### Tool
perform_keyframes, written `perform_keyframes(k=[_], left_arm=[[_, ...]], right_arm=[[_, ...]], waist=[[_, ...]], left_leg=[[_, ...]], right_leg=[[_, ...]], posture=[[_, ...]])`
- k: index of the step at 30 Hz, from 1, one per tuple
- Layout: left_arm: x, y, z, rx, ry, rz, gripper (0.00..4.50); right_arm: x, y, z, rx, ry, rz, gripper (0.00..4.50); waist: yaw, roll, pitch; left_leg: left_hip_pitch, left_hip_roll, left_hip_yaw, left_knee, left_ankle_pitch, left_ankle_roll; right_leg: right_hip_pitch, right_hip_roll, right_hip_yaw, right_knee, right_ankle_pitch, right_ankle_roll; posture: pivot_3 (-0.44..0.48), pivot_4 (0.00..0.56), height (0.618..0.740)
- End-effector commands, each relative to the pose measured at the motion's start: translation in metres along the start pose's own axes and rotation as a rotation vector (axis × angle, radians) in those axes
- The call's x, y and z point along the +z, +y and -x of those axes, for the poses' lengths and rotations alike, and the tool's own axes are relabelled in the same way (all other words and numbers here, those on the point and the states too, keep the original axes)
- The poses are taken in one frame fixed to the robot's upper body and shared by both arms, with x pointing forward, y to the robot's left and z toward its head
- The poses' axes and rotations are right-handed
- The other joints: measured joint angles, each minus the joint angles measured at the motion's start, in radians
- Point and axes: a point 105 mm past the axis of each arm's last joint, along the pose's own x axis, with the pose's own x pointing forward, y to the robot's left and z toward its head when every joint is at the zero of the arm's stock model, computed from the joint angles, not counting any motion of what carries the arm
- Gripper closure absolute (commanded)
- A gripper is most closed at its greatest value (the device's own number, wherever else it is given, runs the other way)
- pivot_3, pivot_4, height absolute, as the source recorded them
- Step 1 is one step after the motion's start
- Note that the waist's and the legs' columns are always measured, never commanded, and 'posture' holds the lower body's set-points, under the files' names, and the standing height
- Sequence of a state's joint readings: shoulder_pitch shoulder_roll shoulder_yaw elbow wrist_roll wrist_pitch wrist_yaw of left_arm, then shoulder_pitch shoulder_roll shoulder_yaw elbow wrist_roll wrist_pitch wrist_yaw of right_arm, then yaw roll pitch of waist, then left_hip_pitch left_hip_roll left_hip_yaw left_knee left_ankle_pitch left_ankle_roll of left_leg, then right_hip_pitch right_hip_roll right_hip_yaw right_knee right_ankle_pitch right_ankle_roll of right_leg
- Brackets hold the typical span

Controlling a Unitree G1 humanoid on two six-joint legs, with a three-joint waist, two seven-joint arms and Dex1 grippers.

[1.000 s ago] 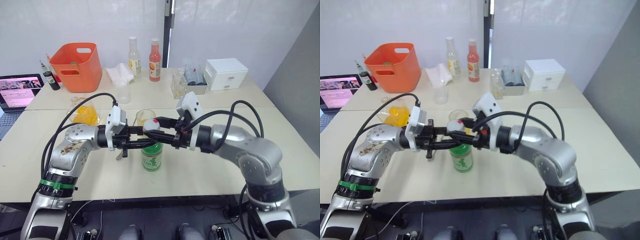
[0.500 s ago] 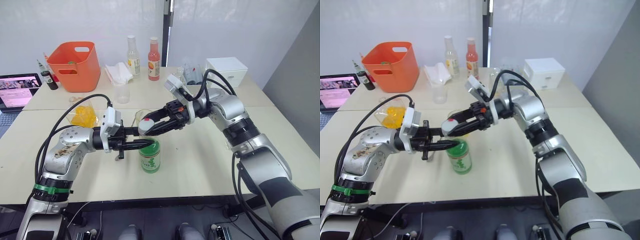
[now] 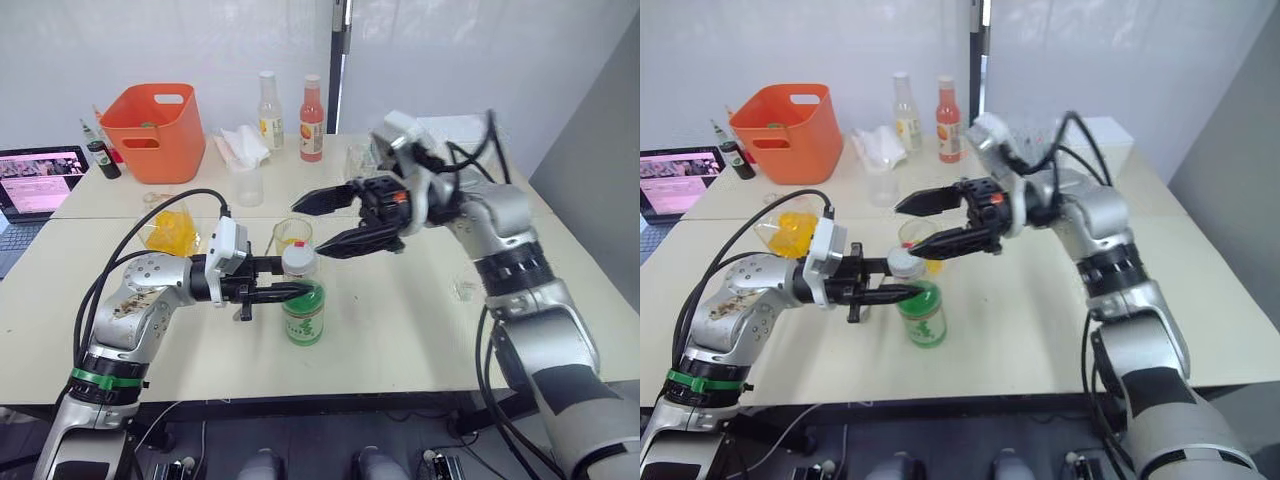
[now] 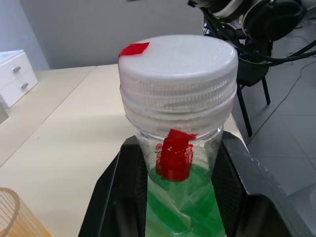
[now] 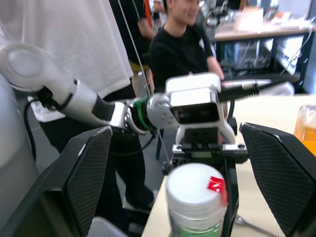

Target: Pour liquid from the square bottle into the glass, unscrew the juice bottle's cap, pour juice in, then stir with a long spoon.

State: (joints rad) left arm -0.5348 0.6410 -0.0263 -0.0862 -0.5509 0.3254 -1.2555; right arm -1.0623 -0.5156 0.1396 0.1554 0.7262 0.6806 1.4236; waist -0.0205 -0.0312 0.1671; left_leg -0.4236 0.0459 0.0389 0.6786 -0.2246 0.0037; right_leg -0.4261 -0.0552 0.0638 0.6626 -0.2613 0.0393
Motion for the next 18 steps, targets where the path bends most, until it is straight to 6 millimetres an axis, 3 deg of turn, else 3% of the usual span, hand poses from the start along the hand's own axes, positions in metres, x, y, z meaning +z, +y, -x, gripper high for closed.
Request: perform_keyframes(k=[1, 7, 18], left_arm=[[-0.007, 0.003, 0.004, 0.018, 0.049, -0.002, 3.12], [-0.007, 0.005, 0.003, 0.023, 0.044, -0.003, 3.12], [-0.006, 0.005, 0.003, 0.007, 0.044, -0.001, 3.12]], right_arm=[[0.003, 0.015, -0.012, -0.184, 0.057, 0.108, 0.03], [-0.021, 0.027, -0.020, -0.538, 0.121, 0.095, 0.03], [-0.031, 0.017, -0.023, -0.820, 0.106, 0.064, 0.03]], waist=[[-0.005, 0.000, 0.000], [-0.011, 0.000, 0.000], [-0.012, 0.000, 0.000]], left_leg=[[0.000, 0.000, 0.000, 0.000, 0.000, 0.000], [0.001, 0.000, 0.000, 0.000, 0.000, 0.000], [0.001, 0.000, 0.001, 0.001, 0.000, 0.000]], right_leg=[[0.000, 0.000, 0.000, 0.000, 0.000, 0.000], [0.000, 0.001, 0.001, 0.001, 0.000, 0.000], [0.000, 0.001, 0.001, 0.000, 0.000, 0.000]], posture=[[0.000, 0.150, 0.715], [0.000, 0.150, 0.715], [0.000, 0.150, 0.715]])
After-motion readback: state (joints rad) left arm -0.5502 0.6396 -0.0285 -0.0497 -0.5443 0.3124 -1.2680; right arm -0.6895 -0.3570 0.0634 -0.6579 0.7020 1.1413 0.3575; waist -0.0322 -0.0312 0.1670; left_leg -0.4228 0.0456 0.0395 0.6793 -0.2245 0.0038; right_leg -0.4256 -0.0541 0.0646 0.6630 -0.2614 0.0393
